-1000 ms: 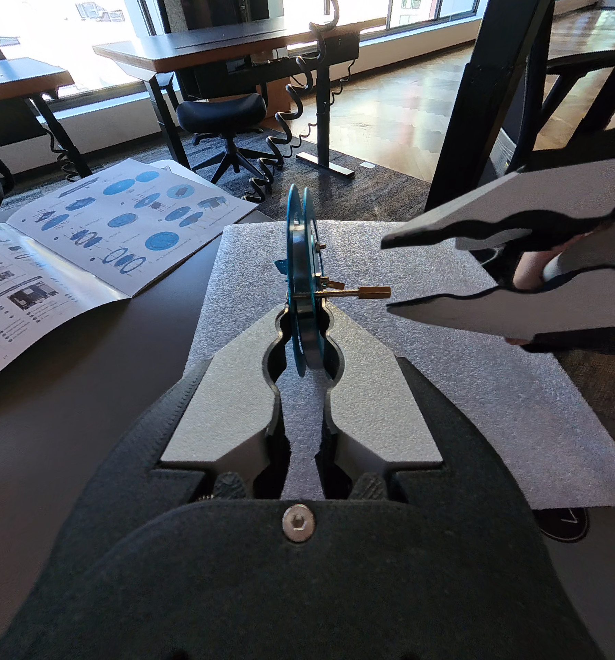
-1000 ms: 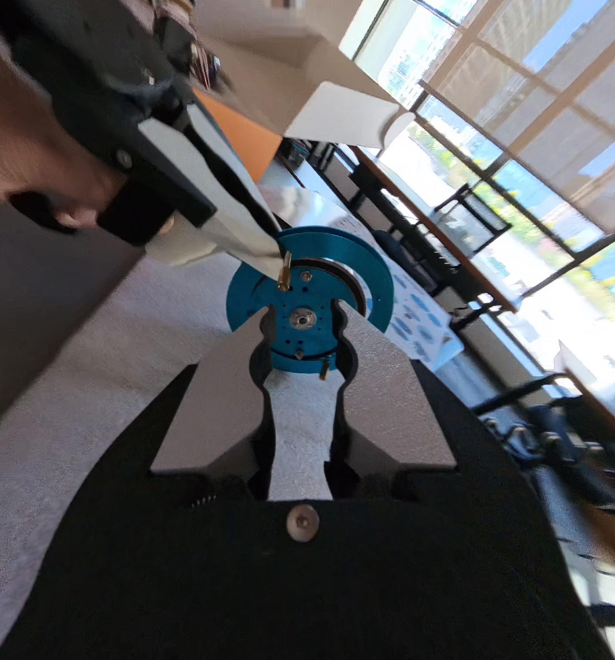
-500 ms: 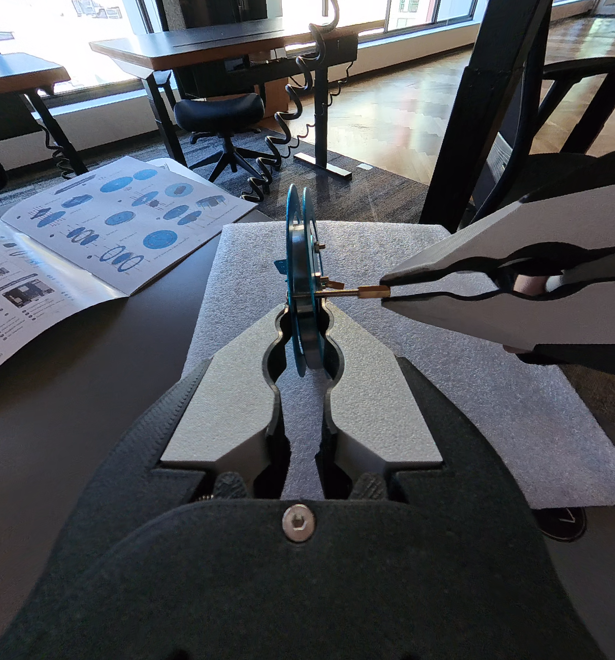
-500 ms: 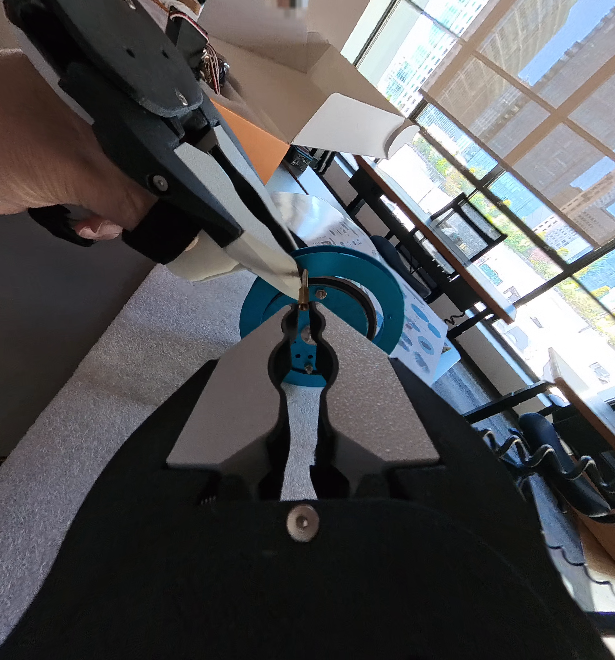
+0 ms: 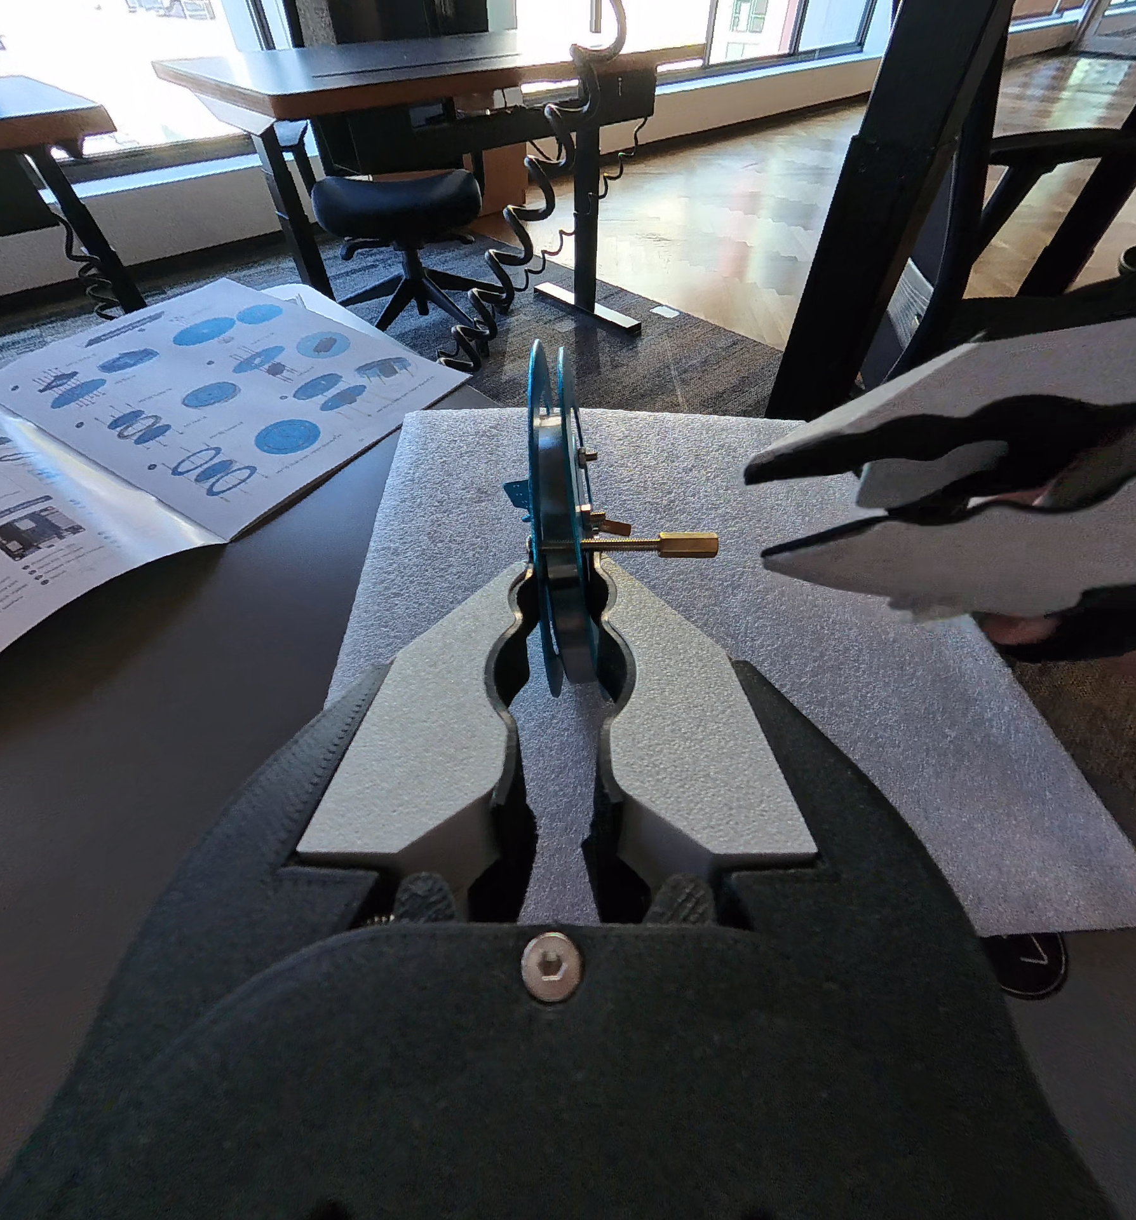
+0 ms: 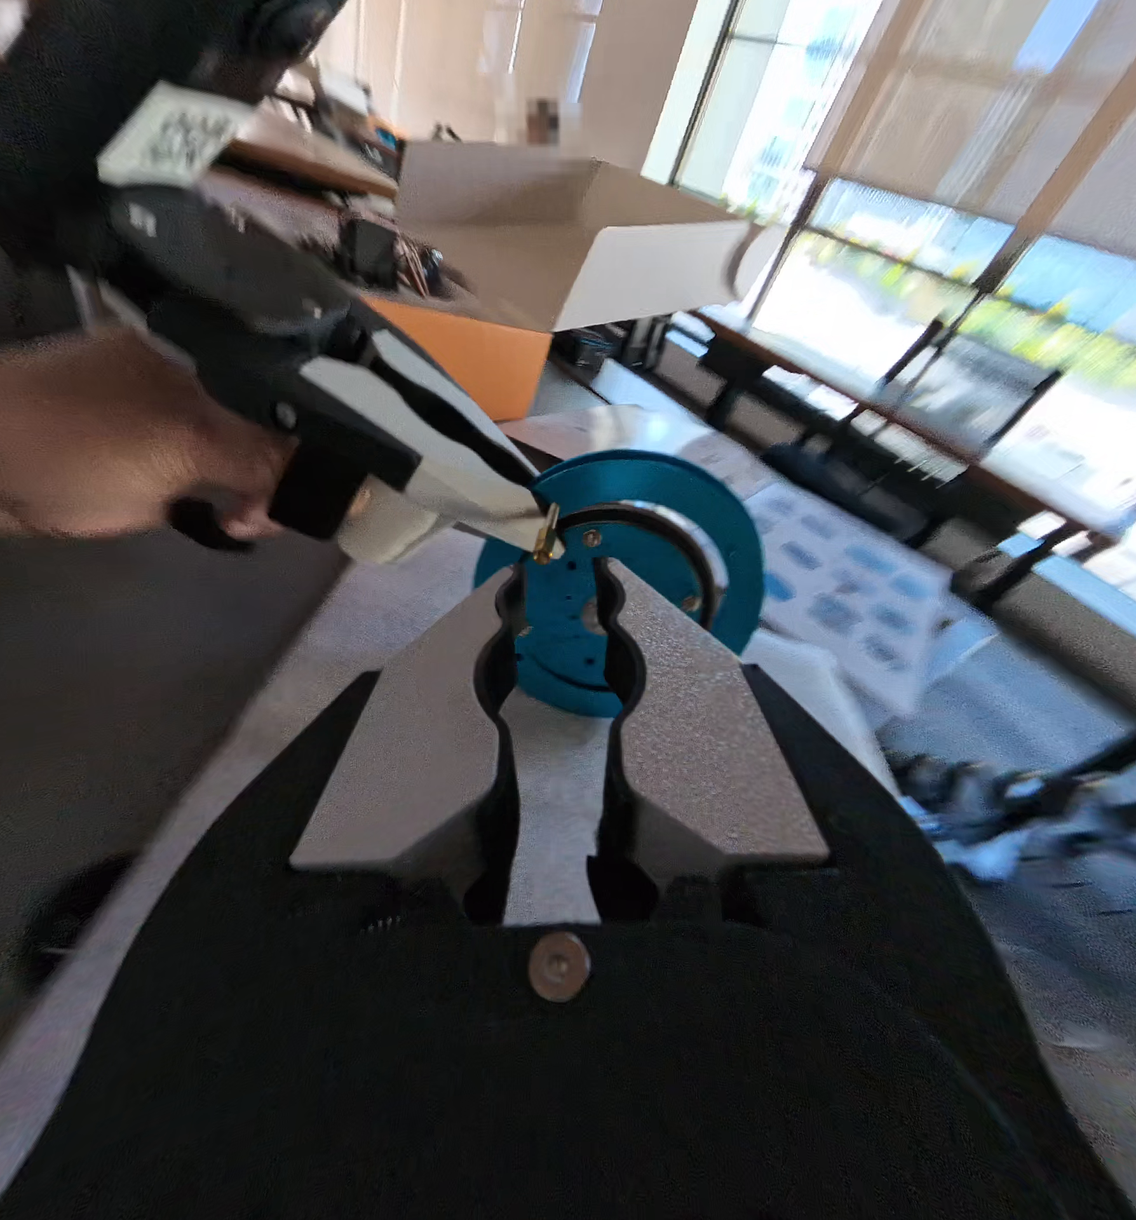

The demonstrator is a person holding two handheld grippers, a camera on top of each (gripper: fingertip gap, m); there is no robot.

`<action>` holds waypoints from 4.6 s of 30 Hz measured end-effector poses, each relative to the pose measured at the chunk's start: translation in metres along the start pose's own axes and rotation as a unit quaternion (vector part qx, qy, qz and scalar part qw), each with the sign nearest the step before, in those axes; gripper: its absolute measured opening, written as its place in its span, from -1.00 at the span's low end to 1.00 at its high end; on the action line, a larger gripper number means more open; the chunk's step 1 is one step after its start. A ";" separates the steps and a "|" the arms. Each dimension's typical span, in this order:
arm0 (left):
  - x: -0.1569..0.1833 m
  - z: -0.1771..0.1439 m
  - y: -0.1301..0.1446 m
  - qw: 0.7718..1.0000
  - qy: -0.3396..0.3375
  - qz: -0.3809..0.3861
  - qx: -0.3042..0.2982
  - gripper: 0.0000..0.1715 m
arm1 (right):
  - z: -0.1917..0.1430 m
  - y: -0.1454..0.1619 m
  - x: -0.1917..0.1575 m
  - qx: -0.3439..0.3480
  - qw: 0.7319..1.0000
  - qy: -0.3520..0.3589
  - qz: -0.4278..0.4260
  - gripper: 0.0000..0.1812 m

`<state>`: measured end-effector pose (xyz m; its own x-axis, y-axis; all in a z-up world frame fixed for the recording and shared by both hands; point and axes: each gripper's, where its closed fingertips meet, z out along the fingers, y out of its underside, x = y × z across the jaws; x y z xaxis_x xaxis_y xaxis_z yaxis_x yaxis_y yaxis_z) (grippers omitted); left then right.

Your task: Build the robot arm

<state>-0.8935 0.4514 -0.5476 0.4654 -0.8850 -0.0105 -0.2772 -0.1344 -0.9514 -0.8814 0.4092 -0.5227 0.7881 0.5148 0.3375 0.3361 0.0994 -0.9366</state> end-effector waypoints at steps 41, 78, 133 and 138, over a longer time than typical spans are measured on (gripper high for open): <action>-0.003 -0.001 0.002 1.000 0.002 -0.021 0.001 -0.85 | 0.027 0.005 -0.009 0.013 0.880 -0.044 0.473 -0.94; -0.002 0.000 0.002 1.000 0.005 -0.022 0.001 -0.85 | 0.015 0.002 0.001 0.005 0.977 -0.031 0.211 -0.71; -0.002 0.001 0.001 1.000 0.005 -0.023 0.003 -0.86 | 0.023 0.001 -0.009 0.012 0.919 -0.046 0.390 -0.81; -0.003 0.000 0.001 1.000 0.007 -0.027 0.002 -0.85 | 0.017 0.006 -0.005 -0.021 0.995 -0.024 0.098 -0.68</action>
<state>-0.8947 0.4537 -0.5490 0.4684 -0.8823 0.0451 -0.2480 -0.1802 -0.9519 -0.8920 0.4222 -0.5315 0.8153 0.5612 0.1427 0.2004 -0.0422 -0.9788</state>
